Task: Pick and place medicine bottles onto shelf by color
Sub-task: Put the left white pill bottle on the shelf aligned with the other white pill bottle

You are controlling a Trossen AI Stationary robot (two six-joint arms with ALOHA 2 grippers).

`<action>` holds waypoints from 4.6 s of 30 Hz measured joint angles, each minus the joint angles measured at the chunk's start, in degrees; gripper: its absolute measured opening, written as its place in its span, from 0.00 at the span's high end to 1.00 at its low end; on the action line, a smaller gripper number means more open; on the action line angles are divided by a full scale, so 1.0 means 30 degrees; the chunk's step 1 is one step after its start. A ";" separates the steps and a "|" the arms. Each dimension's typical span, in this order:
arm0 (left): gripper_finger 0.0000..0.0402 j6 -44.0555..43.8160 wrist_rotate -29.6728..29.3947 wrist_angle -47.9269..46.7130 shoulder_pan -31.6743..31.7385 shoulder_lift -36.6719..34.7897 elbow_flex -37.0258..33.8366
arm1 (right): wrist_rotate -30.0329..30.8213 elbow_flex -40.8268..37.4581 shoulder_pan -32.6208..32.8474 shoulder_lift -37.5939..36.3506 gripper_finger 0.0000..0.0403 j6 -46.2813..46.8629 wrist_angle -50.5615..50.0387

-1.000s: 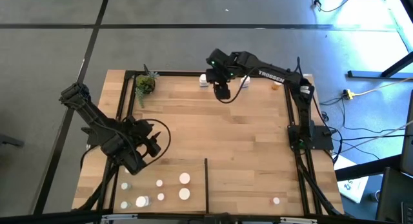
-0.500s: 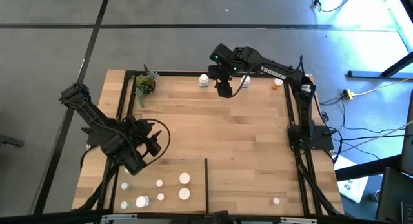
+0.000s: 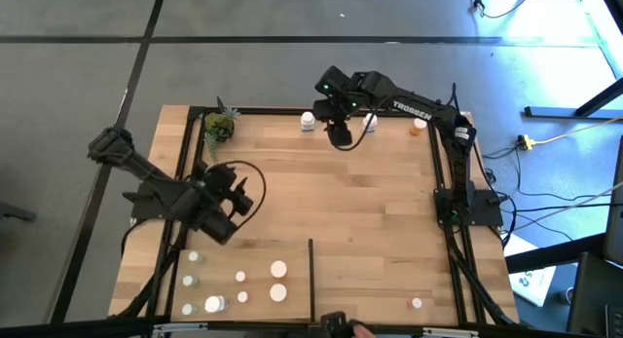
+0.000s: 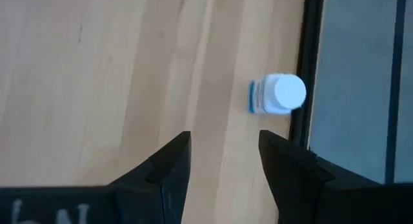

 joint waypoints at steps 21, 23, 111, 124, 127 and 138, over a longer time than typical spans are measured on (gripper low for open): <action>0.51 0.2642 0.0481 0.0260 0.5317 0.0000 0.0000 | 0.1406 0.0000 -0.0430 0.1398 0.65 -0.3206 0.1021; 0.51 0.2648 0.0484 0.0267 0.5705 0.0000 0.0000 | 0.1406 0.0000 -0.0430 0.1606 0.66 -0.3193 0.1049; 0.51 1.1638 0.4605 0.5885 1.1512 0.0000 0.0000 | -0.8559 -0.6317 -0.5060 0.2301 0.45 -0.1014 1.3560; 0.51 1.1646 0.4843 0.5877 1.1497 0.0000 0.0000 | -0.8257 -0.6309 -0.5005 0.3626 0.45 -0.0978 1.4752; 0.51 1.1646 0.4882 0.5877 1.1504 0.0000 0.0000 | -0.8396 -0.6309 -0.5013 0.3779 0.45 -0.0963 1.5005; 0.51 1.1646 0.4955 0.5877 1.1512 0.0000 0.0000 | -0.8927 -0.6302 -0.4903 0.4545 0.45 -0.0912 1.6370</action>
